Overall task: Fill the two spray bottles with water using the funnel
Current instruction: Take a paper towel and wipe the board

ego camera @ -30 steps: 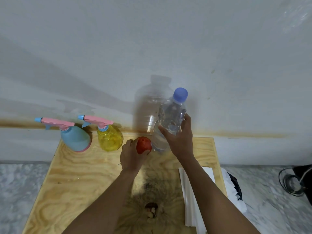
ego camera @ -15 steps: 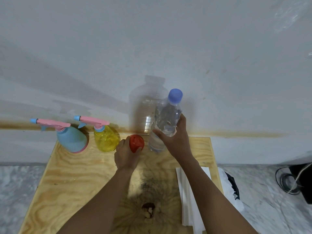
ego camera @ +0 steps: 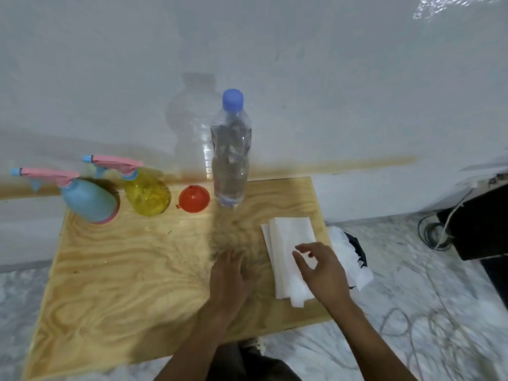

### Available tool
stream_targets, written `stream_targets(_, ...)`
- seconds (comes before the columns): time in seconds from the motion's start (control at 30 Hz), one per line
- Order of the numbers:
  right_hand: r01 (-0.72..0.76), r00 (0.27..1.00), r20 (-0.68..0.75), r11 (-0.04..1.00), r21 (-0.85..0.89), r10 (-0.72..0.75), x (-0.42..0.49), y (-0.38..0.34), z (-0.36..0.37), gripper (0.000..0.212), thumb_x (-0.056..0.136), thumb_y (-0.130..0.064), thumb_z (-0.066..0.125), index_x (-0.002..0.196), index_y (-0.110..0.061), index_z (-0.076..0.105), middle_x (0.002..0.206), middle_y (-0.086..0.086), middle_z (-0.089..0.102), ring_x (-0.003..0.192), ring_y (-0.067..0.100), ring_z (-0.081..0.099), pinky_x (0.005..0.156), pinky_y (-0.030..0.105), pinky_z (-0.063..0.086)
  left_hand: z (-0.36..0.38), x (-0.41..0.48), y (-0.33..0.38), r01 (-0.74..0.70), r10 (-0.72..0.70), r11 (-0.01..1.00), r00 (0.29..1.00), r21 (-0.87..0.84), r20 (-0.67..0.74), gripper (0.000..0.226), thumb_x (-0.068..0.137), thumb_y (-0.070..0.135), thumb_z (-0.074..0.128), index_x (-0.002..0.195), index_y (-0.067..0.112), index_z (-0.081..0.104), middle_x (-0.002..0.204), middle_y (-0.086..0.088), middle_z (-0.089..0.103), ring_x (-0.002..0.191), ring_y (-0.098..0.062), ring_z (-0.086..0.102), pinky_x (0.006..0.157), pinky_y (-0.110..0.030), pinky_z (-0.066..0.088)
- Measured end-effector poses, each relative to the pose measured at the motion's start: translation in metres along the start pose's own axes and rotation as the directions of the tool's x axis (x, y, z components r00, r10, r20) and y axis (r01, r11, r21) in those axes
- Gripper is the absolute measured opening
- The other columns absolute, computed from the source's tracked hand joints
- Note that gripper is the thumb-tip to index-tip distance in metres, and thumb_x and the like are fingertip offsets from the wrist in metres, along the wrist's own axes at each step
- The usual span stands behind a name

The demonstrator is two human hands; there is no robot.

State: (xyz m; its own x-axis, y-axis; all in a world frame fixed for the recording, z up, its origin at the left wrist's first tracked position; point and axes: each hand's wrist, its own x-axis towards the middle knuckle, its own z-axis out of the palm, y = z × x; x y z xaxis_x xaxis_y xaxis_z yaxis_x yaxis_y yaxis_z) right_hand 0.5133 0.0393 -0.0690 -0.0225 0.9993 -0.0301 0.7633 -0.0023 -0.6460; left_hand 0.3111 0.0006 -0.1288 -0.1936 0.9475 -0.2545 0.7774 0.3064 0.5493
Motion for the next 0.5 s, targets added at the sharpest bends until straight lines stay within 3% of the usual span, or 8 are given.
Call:
stream_targets(0.1, -0.058, 0.997, 0.039, 0.994, -0.088, 0.061, -0.031, 0.024, 0.005, 0.012, 0.088, -0.038, 0.069, 0.097, -0.031, 0.071, 0.094, -0.017, 0.067, 0.087, 0.005, 0.059, 0.073, 0.025, 0.049, 0.008, -0.008, 0.009, -0.02, 0.012, 0.995, 0.997, 0.099, 0.08, 0.068, 0.085, 0.052, 0.063, 0.143, 0.022, 0.046, 0.149, -0.003, 0.037, 0.138, -0.021, 0.036, 0.115, -0.029, 0.024)
stream_targets(0.33, -0.188, 0.98, 0.017, 0.954, -0.234, 0.198, -0.057, 0.037, 0.025, 0.051, 0.078, -0.063, 0.067, 0.117, -0.03, 0.068, 0.096, -0.013, 0.068, 0.092, 0.012, 0.062, 0.077, 0.031, 0.052, 0.009, -0.006, 0.013, 0.012, -0.052, 0.972, 0.985, 0.233, 0.165, 0.075, 0.085, 0.06, 0.06, 0.148, 0.026, 0.038, 0.163, -0.006, 0.017, 0.149, -0.024, 0.016, 0.12, -0.033, 0.018)
stream_targets(0.5, -0.205, 0.969, 0.078, 0.942, -0.266, 0.233, -0.05, 0.033, 0.032, 0.042, 0.087, -0.058, 0.059, 0.119, -0.03, 0.066, 0.102, -0.012, 0.067, 0.1, 0.012, 0.061, 0.087, 0.033, 0.043, 0.008, -0.006, 0.016, 0.032, -0.059, 0.983, 0.988, 0.182, 0.141, 0.074, 0.08, 0.056, 0.069, 0.143, 0.025, 0.046, 0.158, -0.004, 0.021, 0.145, -0.021, 0.023, 0.116, -0.033, 0.027)
